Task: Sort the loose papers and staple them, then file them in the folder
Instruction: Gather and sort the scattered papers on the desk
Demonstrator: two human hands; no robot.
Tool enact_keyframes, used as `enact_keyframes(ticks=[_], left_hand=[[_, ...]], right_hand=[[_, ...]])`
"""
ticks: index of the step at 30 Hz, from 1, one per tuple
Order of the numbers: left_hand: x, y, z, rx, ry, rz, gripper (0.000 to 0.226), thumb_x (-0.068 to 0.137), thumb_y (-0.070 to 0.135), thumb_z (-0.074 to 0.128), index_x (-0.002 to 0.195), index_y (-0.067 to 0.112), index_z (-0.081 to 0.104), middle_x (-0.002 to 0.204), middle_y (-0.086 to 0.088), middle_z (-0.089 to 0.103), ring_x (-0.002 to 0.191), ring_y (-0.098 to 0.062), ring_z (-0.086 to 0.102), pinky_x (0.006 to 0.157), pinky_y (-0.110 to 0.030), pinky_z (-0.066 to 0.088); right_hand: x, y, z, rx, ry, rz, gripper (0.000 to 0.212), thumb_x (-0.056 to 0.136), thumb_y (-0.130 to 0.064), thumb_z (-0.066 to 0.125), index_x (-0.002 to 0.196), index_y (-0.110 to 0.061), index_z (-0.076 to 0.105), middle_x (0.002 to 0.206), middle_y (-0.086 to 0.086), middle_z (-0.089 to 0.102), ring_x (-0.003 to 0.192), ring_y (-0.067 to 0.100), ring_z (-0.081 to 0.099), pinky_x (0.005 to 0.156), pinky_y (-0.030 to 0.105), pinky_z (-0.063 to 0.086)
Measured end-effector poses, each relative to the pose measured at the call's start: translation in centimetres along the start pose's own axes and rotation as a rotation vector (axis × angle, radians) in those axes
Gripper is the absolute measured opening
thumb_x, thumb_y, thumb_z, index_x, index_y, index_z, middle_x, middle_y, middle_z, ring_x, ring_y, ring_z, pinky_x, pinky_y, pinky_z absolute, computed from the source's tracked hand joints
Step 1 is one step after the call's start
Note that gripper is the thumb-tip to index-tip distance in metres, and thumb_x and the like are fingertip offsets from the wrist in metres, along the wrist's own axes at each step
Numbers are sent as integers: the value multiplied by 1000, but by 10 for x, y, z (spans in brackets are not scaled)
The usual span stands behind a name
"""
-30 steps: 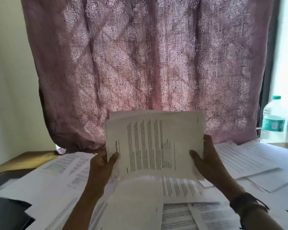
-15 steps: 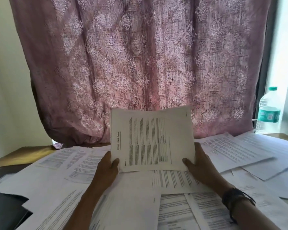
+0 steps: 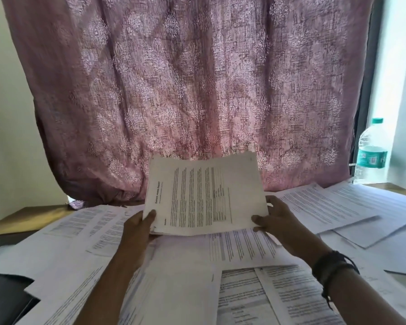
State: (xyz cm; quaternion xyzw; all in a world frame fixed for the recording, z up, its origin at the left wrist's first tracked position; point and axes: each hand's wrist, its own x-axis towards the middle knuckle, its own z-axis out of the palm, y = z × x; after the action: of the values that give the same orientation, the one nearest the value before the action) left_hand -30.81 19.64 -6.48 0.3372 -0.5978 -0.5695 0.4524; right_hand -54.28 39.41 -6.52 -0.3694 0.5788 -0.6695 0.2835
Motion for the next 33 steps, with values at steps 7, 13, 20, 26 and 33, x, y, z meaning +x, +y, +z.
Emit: enact_keyframes(ticks=[7,13,20,26,33], left_hand=[[-8,17,2,-482,-78,-334,46,86,48,61,93,2,64,84,-11,69,69,-22,64,59,-28,56],[-18,17,13,-441,11,-341,34,91,40,59,93,6,61,80,-16,63,69,-24,57,54,-31,55],[-14,8,9,-533,199,-351,17,100,23,43,104,11,54,83,-11,61,68,-22,55,38,-34,53],[-15,14,5,-543,254,-254,28,103,28,35,89,12,54,56,-3,67,57,-21,65,41,-30,53],[-7,9,0,-515,336,-207,19,102,28,38,117,18,44,81,-2,63,62,-16,65,50,-29,57]], right_hand=[[-1,-6,3,347,-56,104,47,87,14,55,131,-1,47,124,19,56,110,32,58,74,27,60],[-8,-4,13,264,-153,136,48,87,11,58,130,-5,48,127,17,56,113,32,58,73,25,59],[-14,-7,19,154,-304,156,49,87,10,59,131,-8,48,126,14,60,112,29,62,78,31,59],[-17,-9,23,134,-333,258,40,85,9,63,121,-7,56,116,13,66,98,27,70,75,31,61],[-15,-6,23,160,-423,322,52,85,13,60,133,0,48,127,22,61,108,36,66,76,31,60]])
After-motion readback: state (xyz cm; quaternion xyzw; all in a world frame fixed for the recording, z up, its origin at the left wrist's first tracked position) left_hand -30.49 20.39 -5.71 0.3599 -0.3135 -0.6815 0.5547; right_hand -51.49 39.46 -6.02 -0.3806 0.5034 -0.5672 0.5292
